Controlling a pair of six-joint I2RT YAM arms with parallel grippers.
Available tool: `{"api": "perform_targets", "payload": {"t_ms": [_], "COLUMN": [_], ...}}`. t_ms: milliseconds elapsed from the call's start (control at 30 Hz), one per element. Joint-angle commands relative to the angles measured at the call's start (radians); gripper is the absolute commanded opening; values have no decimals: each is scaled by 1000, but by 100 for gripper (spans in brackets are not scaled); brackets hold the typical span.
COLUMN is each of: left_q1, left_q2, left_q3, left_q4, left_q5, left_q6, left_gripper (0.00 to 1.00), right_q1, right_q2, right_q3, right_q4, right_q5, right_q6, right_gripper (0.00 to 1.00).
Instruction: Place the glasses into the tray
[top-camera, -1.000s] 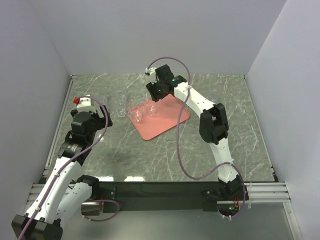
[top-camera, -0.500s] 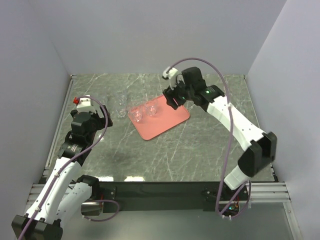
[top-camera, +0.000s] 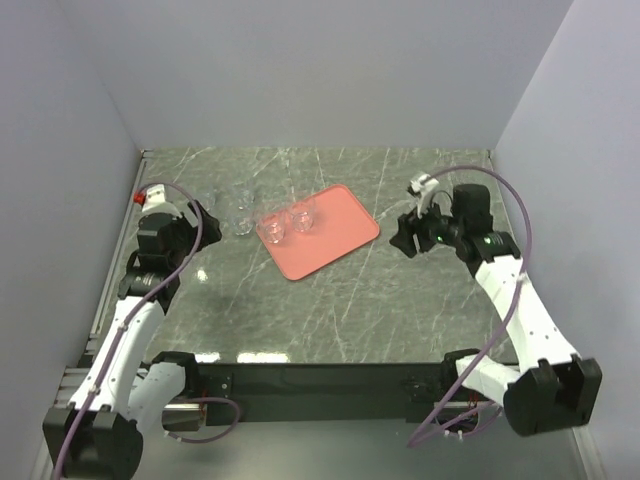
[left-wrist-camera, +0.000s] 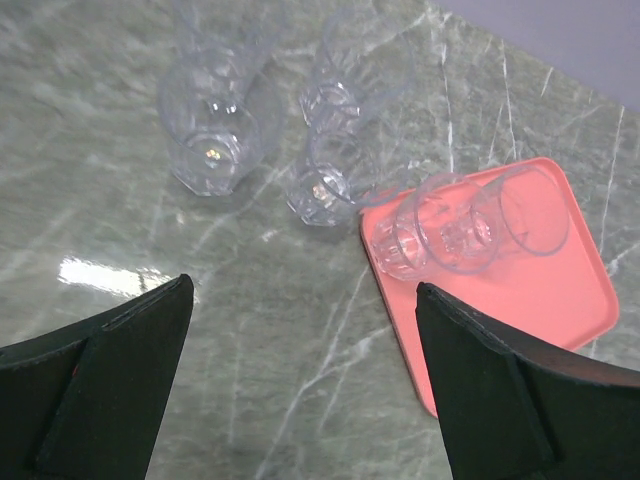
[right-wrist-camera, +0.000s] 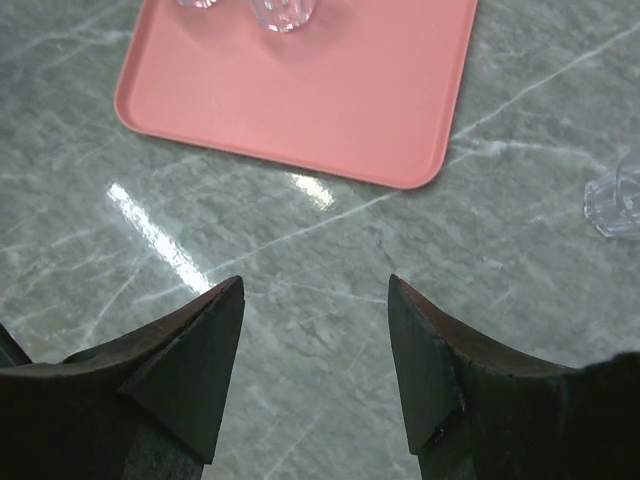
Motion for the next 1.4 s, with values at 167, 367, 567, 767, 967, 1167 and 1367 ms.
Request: {"api": "perform_targets", "payload": {"t_ms": [167, 367, 567, 767, 967, 1167, 1367], "left_q1": [77, 183, 223, 239, 241, 243, 243], "left_q2": [202, 384, 567, 679, 809, 882, 908], "left_q3": [64, 145, 297, 397, 498, 548, 575], "left_q4": [80, 34, -68, -140, -247, -293, -333], "left_q5": [86, 115, 125, 109, 108, 108, 48], "left_q6": [-291, -406, -441, -466, -477, -489, -474], "left_gripper": [97, 93, 91, 77, 56, 28, 4], "right_q1": [-138, -193, -203, -206, -215, -221, -226], "right_q2": [-194, -226, -240, -247, -248, -247, -250], "right_q3": [-187, -206, -215, -218, -220, -221, -221], "right_q4": [118, 126, 130, 129, 133, 132, 133], "right_q5": [-186, -217, -217, -214, -220, -221, -221], "right_q6": [-9, -23, -35, -40, -37, -39, -39], "right_gripper": [70, 70, 70, 69, 70, 69, 69]}}
